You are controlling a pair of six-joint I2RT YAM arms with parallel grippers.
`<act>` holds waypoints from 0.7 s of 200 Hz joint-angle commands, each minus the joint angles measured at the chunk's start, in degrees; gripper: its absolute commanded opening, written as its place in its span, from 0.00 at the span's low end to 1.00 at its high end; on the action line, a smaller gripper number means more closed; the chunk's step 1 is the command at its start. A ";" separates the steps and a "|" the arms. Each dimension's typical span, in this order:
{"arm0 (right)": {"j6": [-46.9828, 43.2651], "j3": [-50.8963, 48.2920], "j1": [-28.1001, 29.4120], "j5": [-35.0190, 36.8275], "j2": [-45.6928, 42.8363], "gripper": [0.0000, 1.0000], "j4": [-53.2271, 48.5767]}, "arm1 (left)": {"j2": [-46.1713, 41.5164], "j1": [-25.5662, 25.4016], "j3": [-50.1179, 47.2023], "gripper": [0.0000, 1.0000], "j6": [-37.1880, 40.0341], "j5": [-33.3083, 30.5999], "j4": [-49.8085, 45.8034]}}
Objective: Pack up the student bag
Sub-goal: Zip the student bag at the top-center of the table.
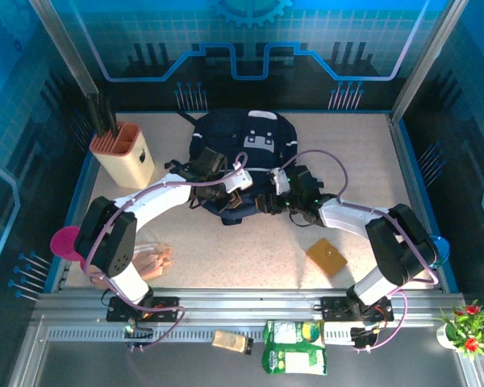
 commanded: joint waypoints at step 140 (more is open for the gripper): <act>-4.75 3.01 1.67 13.97 -1.09 0.00 -10.56 | -3.43 0.90 -0.25 0.05 0.05 3.22 0.76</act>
